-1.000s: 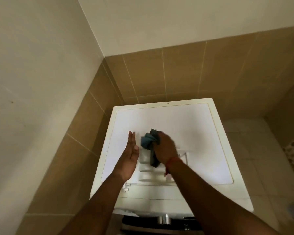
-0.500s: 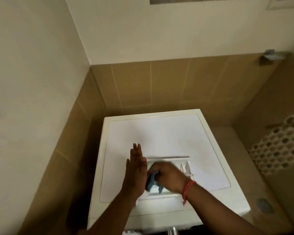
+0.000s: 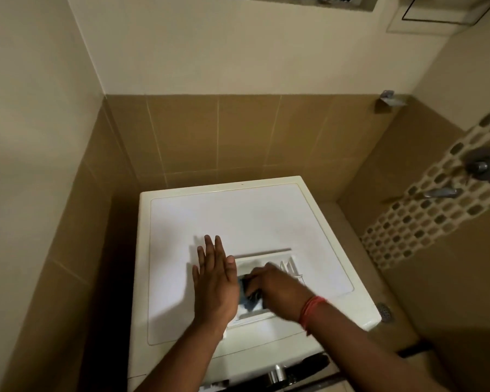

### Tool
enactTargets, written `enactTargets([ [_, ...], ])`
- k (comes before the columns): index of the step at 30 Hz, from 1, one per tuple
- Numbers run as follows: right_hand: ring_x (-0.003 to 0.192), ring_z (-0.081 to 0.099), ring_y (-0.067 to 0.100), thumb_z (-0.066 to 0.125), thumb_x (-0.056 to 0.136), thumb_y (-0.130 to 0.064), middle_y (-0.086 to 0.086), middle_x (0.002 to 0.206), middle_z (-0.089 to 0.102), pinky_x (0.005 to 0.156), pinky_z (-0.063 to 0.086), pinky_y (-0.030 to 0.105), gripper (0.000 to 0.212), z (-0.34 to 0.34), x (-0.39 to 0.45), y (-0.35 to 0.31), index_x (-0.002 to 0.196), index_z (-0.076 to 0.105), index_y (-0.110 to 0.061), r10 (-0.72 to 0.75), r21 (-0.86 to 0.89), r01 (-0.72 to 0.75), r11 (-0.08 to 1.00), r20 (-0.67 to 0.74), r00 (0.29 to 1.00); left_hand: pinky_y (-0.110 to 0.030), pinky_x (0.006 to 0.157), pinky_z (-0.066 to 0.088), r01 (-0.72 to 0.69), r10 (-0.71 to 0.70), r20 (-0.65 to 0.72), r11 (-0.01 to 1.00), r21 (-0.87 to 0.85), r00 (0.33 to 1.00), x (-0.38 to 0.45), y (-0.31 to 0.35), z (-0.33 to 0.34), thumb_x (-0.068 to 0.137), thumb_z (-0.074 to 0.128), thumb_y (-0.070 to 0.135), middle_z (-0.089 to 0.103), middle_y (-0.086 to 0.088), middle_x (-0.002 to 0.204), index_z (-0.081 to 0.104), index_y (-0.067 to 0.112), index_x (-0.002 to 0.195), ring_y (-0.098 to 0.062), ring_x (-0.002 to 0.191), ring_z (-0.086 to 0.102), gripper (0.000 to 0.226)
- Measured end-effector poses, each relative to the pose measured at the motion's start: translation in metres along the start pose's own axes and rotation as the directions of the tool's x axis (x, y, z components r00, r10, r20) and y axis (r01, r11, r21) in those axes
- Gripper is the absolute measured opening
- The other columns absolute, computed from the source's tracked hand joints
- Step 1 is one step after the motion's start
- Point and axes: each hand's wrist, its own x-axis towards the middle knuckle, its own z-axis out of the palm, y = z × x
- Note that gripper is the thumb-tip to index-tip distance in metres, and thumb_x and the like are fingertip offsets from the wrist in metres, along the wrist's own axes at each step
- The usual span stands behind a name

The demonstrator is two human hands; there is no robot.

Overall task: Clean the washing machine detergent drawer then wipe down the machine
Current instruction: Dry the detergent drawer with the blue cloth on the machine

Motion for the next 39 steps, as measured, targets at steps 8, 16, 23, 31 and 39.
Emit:
enactTargets([
  [8, 0.097, 0.058, 0.032, 0.064, 0.078, 0.007, 0.008, 0.12, 0.054, 0.088, 0.055, 0.042, 0.054, -0.005, -0.007, 0.092, 0.125, 0.062, -0.02, 0.386, -0.205, -0.47, 0.858, -0.346, 0.855, -0.038, 0.121, -0.007, 0.009, -0.007, -0.017, 0.991, 0.136, 1.0, -0.001, -0.004, 0.003, 0.09, -0.01, 0.061, -0.026, 0.013, 0.158, -0.01, 0.036, 0.153, -0.011, 0.147, -0.023, 0.068],
  [16, 0.085, 0.065, 0.01, 0.062, 0.085, -0.003, 0.0, 0.1, 0.069, 0.076, 0.053, 0.018, 0.016, -0.028, -0.033, 0.082, 0.088, 0.069, -0.017, 0.489, 0.061, -0.488, 0.871, -0.001, 0.872, -0.044, 0.121, 0.004, 0.07, -0.066, -0.022, 0.938, 0.339, 0.998, 0.001, 0.002, 0.004, 0.087, -0.017, 0.063, -0.019, 0.001, 0.161, -0.011, 0.028, 0.155, -0.023, 0.15, -0.012, 0.076],
  [23, 0.082, 0.063, 0.014, 0.049, 0.087, 0.004, 0.005, 0.104, 0.066, 0.068, 0.047, 0.014, 0.035, -0.038, 0.041, 0.107, 0.11, 0.067, -0.014, 0.367, 0.32, -0.389, 0.864, 0.128, 0.921, -0.043, 0.122, 0.002, 0.116, -0.125, 0.014, 0.952, 0.283, 0.992, 0.003, 0.007, 0.01, 0.087, -0.003, 0.062, -0.014, 0.004, 0.162, -0.013, 0.033, 0.151, -0.018, 0.15, -0.011, 0.071],
  [31, 0.104, 0.058, 0.024, 0.046, 0.098, -0.016, 0.008, 0.115, 0.063, 0.088, 0.044, 0.031, 0.03, -0.02, 0.107, 0.064, 0.124, 0.06, -0.011, 0.022, 0.226, -0.131, 0.965, 0.429, 0.903, -0.045, 0.121, 0.0, 0.21, -0.208, -0.045, 0.913, 0.35, 0.977, 0.003, 0.015, 0.012, 0.094, 0.001, 0.055, -0.01, 0.008, 0.163, -0.006, 0.036, 0.155, -0.013, 0.15, -0.012, 0.063],
  [39, 0.069, 0.051, 0.022, 0.053, 0.092, -0.053, 0.01, 0.081, 0.06, 0.068, 0.043, 0.032, 0.044, -0.034, 0.089, 0.111, 0.087, 0.066, -0.012, 0.037, 0.3, -0.246, 0.922, 0.564, 0.825, -0.047, 0.121, -0.001, 0.249, -0.248, -0.053, 0.894, 0.373, 0.967, 0.002, 0.021, 0.011, 0.091, -0.001, 0.056, -0.011, 0.009, 0.163, -0.006, 0.038, 0.154, -0.014, 0.15, -0.013, 0.066],
])
